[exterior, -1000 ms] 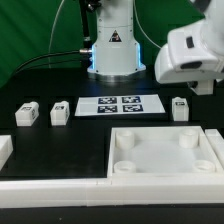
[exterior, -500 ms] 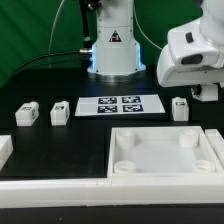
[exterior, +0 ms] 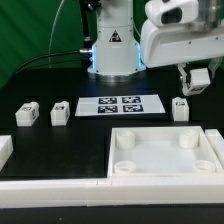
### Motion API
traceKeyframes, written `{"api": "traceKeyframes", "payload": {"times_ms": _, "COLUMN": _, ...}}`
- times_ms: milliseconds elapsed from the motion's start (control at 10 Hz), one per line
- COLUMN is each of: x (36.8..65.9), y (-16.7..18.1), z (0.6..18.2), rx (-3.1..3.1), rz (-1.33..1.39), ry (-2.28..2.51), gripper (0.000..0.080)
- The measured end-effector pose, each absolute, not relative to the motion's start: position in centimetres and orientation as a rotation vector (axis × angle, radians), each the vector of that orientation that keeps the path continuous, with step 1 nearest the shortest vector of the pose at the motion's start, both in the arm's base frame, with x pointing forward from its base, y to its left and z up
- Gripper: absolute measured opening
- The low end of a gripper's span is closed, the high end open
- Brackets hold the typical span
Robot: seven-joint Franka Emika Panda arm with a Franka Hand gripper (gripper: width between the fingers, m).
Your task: Assemble one leg
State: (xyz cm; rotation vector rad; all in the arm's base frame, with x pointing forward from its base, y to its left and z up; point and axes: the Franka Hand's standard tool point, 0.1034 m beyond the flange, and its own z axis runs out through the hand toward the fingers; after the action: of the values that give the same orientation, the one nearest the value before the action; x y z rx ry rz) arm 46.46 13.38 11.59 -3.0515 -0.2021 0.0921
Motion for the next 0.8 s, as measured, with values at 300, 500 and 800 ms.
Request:
{"api": "traceKeyframes", "payload": {"times_ms": 300, "x": 48.0, "y": 12.0, "z": 13.4, "rx": -3.029, "rz": -0.335, "ry": -0.221, "gripper": 0.0292}}
{"api": "traceKeyframes", "payload": {"times_ms": 500, "x": 47.8, "y": 11.8, "z": 13.2, "rx": -3.005, "rz": -0.494, "ry": -0.216, "gripper": 0.0292}}
{"api": "traceKeyframes", "payload": {"times_ms": 800, "x": 49.7, "y": 11.0, "z": 12.2, "rx": -3.007, "rz": -0.492, "ry": -0.309, "gripper": 0.0292}}
